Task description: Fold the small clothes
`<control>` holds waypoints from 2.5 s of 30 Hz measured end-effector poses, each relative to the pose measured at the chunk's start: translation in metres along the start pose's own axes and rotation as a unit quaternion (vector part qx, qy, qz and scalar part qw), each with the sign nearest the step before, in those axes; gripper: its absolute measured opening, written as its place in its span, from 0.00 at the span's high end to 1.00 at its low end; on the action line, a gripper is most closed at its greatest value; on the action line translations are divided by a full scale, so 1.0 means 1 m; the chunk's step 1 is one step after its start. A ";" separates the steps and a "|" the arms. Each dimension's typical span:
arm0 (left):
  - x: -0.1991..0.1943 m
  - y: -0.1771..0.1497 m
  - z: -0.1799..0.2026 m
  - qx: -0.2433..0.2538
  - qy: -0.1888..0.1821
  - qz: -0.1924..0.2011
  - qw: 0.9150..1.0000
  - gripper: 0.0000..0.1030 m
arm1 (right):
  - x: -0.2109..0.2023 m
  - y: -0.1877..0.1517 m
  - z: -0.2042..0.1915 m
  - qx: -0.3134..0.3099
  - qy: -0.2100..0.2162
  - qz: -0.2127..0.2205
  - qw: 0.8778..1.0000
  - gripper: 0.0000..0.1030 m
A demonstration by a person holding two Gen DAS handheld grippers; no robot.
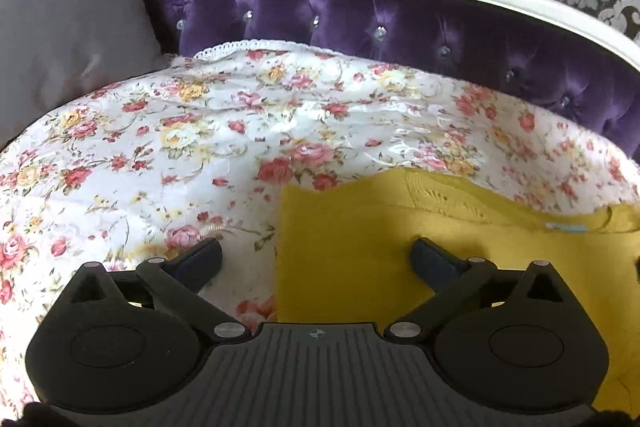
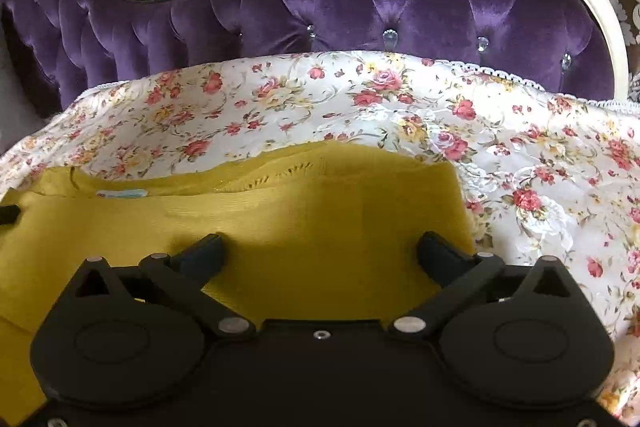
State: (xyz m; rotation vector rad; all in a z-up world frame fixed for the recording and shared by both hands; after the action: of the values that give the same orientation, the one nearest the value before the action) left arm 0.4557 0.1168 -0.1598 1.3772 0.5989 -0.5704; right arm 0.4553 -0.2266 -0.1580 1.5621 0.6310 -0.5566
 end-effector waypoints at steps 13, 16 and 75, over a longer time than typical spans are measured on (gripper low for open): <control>-0.083 0.014 0.007 0.012 -0.027 0.031 0.999 0.02 | -0.073 0.009 0.010 0.020 0.051 0.050 0.997 0.00; -0.127 0.009 0.014 0.020 -0.049 0.049 0.997 0.02 | -0.122 -0.001 0.005 0.010 0.074 0.067 0.995 0.00; -0.285 -0.234 0.046 0.037 -0.119 -0.018 0.992 0.02 | -0.299 -0.209 -0.007 0.148 0.160 0.040 0.975 0.00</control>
State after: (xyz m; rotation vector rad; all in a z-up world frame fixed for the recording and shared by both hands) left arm 0.0904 0.0528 -0.1279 1.3459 0.4131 -0.7809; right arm 0.0937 -0.2297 -0.1060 1.9726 0.7490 -0.3494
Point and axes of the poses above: each gripper's, at about its wrist camera, not at the fingertips, and x roughly the way its jaws point, z to its right, y to its top, the point moved 9 cm from there along x, roughly the way its jaws point, and after that the axes turned 2 degrees about -y, right-handed, at the moved point
